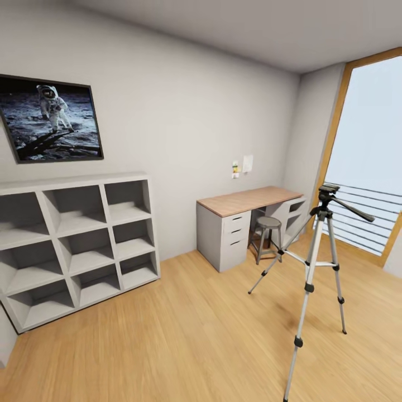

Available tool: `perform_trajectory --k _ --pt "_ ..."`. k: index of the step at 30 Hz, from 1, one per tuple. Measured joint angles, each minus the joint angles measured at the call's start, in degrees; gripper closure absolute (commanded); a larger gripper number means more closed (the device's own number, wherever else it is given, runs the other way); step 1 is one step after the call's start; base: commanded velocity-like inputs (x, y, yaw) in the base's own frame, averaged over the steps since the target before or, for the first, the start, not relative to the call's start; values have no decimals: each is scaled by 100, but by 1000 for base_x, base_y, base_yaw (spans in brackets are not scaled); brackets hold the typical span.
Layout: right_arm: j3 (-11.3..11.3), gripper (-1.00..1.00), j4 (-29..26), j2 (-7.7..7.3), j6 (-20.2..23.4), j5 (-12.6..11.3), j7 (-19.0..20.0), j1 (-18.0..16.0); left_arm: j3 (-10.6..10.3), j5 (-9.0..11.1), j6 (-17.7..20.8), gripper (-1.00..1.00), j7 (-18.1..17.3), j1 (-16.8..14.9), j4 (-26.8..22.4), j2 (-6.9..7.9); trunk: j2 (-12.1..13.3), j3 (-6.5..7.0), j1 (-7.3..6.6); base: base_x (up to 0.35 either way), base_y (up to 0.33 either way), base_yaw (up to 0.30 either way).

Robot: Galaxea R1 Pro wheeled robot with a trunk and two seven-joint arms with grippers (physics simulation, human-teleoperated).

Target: Attach the digital camera to the camera tripod in the bedroom.

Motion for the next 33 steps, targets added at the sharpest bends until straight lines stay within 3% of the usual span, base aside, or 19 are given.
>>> perform_trajectory --k 33 --pt "8 -100 6 24 29 0 0 0 -6 -3 0 100 -8 0 0 32 1326 593 -726 0 0 0"
